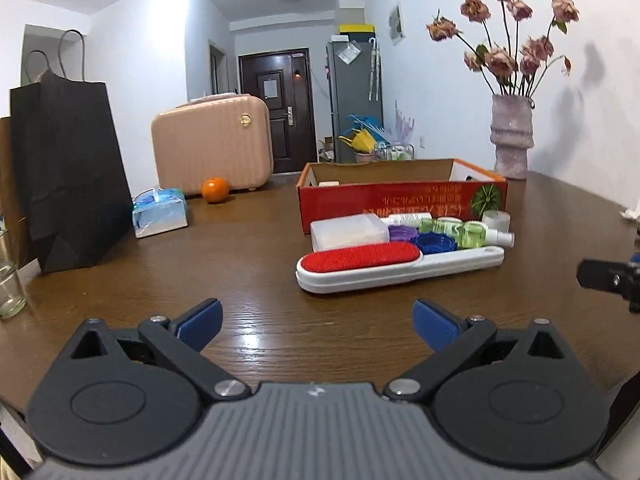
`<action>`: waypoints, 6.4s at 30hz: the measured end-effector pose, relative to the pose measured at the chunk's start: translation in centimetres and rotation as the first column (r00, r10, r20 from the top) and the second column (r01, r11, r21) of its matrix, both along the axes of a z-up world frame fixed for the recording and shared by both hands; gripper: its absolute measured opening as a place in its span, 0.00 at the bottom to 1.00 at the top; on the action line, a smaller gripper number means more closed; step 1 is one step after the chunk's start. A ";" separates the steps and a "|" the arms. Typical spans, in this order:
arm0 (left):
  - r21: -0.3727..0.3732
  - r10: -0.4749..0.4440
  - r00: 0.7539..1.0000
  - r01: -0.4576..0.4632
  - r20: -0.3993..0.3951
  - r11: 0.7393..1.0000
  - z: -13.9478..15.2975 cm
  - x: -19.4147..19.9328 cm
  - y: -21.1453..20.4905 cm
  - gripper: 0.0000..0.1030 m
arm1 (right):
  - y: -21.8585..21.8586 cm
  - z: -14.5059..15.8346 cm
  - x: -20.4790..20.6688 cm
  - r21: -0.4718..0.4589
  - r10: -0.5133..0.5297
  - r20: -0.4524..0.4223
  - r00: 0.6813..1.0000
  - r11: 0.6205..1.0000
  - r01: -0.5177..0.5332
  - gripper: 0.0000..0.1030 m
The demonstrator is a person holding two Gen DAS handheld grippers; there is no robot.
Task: Organize rigid objects
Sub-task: 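Withdraw both tools from the box toward the remaining items, then grasp the red-and-white lint brush with the left tool, then lower the lint brush into the cardboard box and open the left tool, then move both tools back toward the caps on the table, then grasp the purple cap with the left tool while the right tool grasps the blue cap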
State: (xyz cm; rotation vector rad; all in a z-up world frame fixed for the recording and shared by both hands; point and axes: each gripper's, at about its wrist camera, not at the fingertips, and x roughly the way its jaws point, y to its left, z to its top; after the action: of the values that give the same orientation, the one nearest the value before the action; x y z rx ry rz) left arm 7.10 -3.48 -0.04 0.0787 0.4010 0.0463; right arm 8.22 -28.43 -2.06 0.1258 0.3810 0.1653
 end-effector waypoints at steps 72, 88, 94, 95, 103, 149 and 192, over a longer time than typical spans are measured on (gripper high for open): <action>-0.461 -0.201 0.973 0.128 -0.112 0.878 4.9 11.9 4.2 0.50 | -3.0 2.5 8.8 0.153 0.016 -0.135 0.991 0.988 0.005 0.13; -0.495 -0.195 0.956 0.064 -0.218 0.866 5.8 33.8 5.2 0.48 | -3.4 6.6 31.3 0.176 0.025 -0.102 0.995 0.984 -0.007 0.13; -0.381 -0.181 0.945 0.067 -0.273 0.922 2.9 34.0 5.3 0.44 | -1.5 2.3 33.7 0.121 0.049 -0.172 0.984 0.992 -0.028 0.13; -0.365 -0.185 0.947 0.079 -0.264 0.927 3.0 33.8 5.1 0.43 | -0.9 2.0 33.6 0.098 0.069 -0.161 0.985 0.994 -0.053 0.09; -0.181 -0.123 0.979 0.093 -0.163 0.979 4.2 31.9 2.9 0.45 | 3.5 2.2 32.0 -0.059 0.137 -0.085 0.987 0.988 -0.142 0.09; -0.041 -0.103 0.993 0.100 -0.065 0.994 2.5 0.6 1.8 1.00 | 0.0 2.9 -1.5 -0.119 0.046 -0.027 0.999 0.992 -0.049 0.67; -0.067 -0.127 0.960 0.113 -0.250 0.991 -2.1 22.6 -7.3 0.68 | -3.3 -2.6 17.1 0.018 0.133 -0.260 0.956 0.991 -0.133 0.52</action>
State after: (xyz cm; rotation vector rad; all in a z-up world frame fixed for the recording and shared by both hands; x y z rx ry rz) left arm 29.66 -10.77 -2.13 0.0572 0.6527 -0.0952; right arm 25.28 -31.70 -4.63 0.1225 0.6530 0.2835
